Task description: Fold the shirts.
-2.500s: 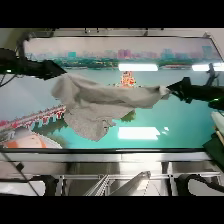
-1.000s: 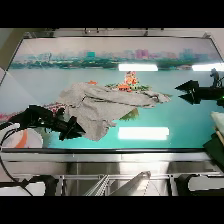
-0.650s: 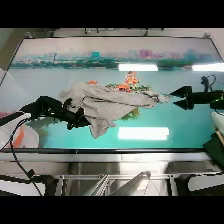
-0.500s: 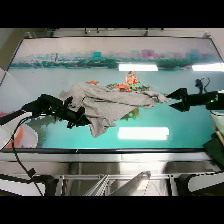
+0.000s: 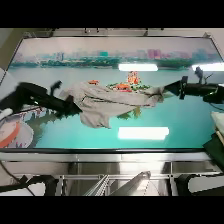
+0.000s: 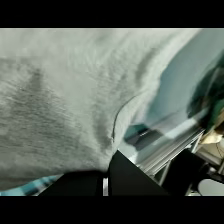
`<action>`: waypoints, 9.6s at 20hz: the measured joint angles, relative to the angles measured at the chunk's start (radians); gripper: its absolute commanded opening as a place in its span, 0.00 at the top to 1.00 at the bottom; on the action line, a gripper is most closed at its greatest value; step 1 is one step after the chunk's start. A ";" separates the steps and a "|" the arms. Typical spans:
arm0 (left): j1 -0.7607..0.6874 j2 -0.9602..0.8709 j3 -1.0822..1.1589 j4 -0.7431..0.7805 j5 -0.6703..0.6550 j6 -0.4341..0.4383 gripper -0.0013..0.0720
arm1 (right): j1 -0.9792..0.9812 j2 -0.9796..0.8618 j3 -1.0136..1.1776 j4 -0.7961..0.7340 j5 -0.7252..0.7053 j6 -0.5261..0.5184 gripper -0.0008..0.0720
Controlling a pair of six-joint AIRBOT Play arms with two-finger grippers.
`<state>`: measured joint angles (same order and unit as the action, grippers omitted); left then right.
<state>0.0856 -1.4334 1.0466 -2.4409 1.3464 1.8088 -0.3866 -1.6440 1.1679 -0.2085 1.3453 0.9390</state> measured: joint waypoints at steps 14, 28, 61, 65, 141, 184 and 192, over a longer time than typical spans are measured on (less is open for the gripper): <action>0.537 0.484 0.955 -0.104 0.177 0.033 0.95 | -0.348 0.971 0.123 0.195 -0.243 0.058 0.97; -0.051 -0.148 0.515 0.030 0.124 0.182 0.95 | -0.050 0.465 -0.290 -0.334 -0.323 0.204 0.15; -0.039 -0.401 0.430 0.028 0.165 0.192 0.95 | 0.420 0.047 -0.290 -0.105 -0.433 0.091 0.97; -0.009 -0.329 0.487 -0.085 0.256 0.269 0.95 | 0.353 0.177 -0.227 -0.056 -0.272 0.045 0.97; 0.182 0.098 0.996 -0.398 0.466 0.404 0.95 | -0.328 1.078 -0.015 0.106 -0.124 0.031 0.97; 0.092 -0.574 0.665 -0.043 0.218 0.267 0.95 | -0.088 -0.182 0.059 -0.122 -0.036 -0.145 0.97; 0.105 -0.565 0.457 -0.007 0.229 0.235 0.82 | -0.107 -0.177 0.060 -0.266 -0.031 -0.075 0.97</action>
<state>0.1902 -1.9980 1.5032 -2.4477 1.5753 2.0438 -0.4938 -1.8206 1.2278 -0.4747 1.3148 0.8642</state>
